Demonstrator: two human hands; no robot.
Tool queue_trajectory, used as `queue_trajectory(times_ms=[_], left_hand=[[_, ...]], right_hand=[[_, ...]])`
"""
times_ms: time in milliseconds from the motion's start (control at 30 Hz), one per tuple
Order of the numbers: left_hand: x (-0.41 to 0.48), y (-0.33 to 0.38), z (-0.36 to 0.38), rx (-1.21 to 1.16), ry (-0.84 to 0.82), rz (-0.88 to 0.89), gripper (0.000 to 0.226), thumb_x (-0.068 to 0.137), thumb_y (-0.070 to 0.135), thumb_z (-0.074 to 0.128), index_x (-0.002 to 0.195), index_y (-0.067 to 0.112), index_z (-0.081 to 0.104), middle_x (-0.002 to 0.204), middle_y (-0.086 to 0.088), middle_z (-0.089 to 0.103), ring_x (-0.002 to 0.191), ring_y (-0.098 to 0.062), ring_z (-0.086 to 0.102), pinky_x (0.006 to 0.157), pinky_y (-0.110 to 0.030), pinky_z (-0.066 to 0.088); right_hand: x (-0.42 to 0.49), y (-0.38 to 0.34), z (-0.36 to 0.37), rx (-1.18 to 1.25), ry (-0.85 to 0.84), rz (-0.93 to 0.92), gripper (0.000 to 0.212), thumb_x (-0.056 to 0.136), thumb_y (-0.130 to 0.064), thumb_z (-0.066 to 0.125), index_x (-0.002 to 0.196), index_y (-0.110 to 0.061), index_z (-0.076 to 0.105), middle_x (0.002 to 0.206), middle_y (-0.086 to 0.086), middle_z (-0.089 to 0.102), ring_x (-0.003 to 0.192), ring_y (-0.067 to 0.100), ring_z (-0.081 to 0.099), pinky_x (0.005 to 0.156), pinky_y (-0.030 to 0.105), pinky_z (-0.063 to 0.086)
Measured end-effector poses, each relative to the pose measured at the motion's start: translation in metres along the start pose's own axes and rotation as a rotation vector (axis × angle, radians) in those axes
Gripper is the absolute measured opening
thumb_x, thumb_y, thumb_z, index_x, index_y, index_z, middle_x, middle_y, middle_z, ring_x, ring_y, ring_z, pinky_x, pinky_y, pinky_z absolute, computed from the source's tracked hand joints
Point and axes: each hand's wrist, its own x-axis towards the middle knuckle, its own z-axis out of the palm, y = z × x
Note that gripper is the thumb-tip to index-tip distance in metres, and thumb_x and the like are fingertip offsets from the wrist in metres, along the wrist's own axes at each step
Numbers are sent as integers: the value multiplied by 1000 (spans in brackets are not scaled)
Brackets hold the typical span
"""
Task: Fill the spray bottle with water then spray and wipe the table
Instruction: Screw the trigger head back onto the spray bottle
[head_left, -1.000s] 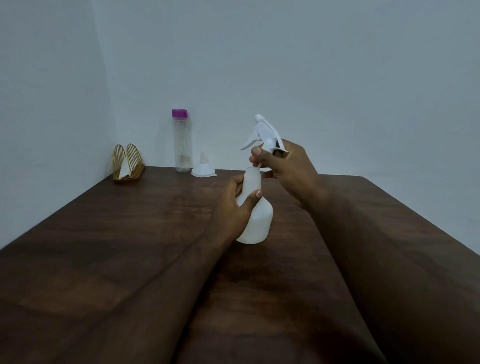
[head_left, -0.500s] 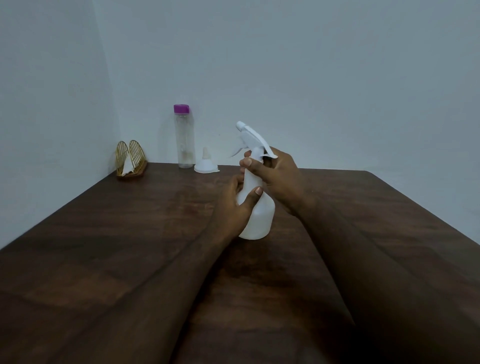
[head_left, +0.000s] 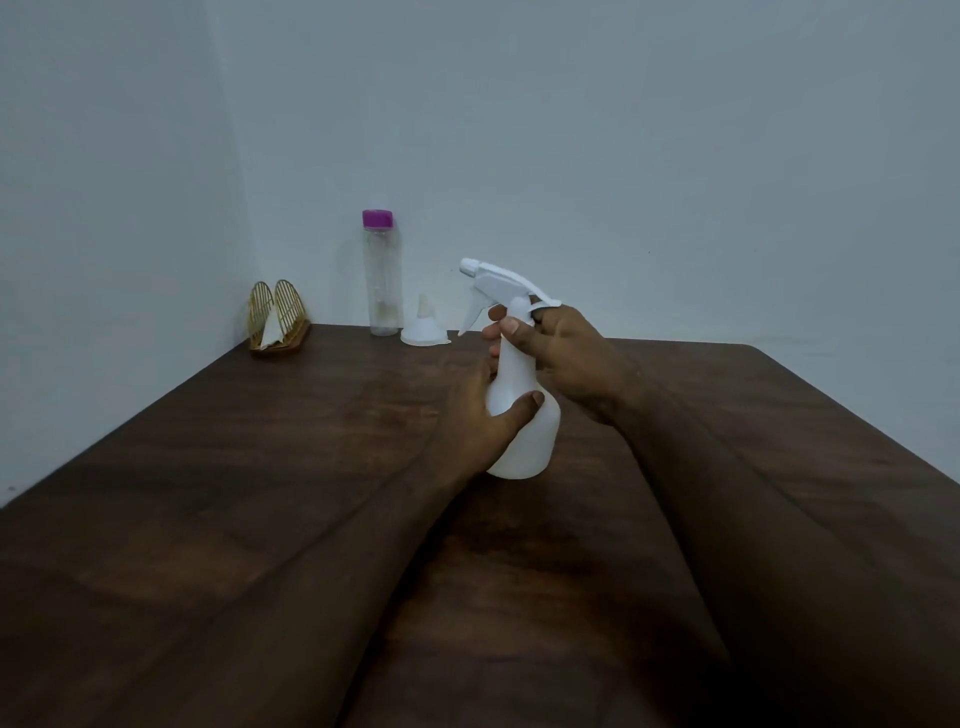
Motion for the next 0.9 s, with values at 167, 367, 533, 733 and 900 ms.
queue_trajectory(times_ms=[167, 367, 533, 733, 900], left_hand=[[-5, 5, 1, 10, 13, 12, 54, 88, 35, 67, 136, 18, 47, 113, 14, 51, 94, 5, 51, 68, -2, 35], [-8, 6, 5, -12, 57, -4, 68, 86, 32, 70, 144, 15, 39, 138, 4, 50, 126, -10, 46, 92, -13, 29], [-6, 3, 7, -17, 72, -6, 62, 85, 30, 72, 138, 13, 44, 134, -2, 54, 111, -7, 50, 81, -3, 34], [-5, -1, 11, -33, 140, 4, 60, 81, 25, 78, 128, 7, 47, 120, 0, 57, 97, 2, 48, 76, 3, 34], [-1, -5, 12, -76, 158, 26, 81, 76, 29, 81, 137, 10, 31, 119, 5, 56, 90, 12, 53, 72, 2, 40]], right_hand=[[-8, 7, 18, 80, 224, -11, 24, 94, -28, 64, 105, -7, 66, 91, 6, 73, 85, 21, 72, 86, 49, 58], [-11, 13, 36, 180, 385, -13, 37, 77, -45, 75, 98, -24, 53, 90, 14, 70, 82, 32, 71, 77, 56, 58], [-12, 18, 38, 319, 416, -25, 12, 93, -20, 62, 102, -19, 53, 85, 4, 71, 79, 19, 70, 80, 52, 59], [-14, 19, 39, 282, 451, -35, 25, 90, -20, 70, 102, -21, 48, 89, 6, 74, 80, 18, 73, 76, 39, 60], [-14, 21, 39, 226, 403, -40, 8, 94, -23, 62, 100, -19, 59, 91, 4, 71, 83, 19, 71, 79, 45, 60]])
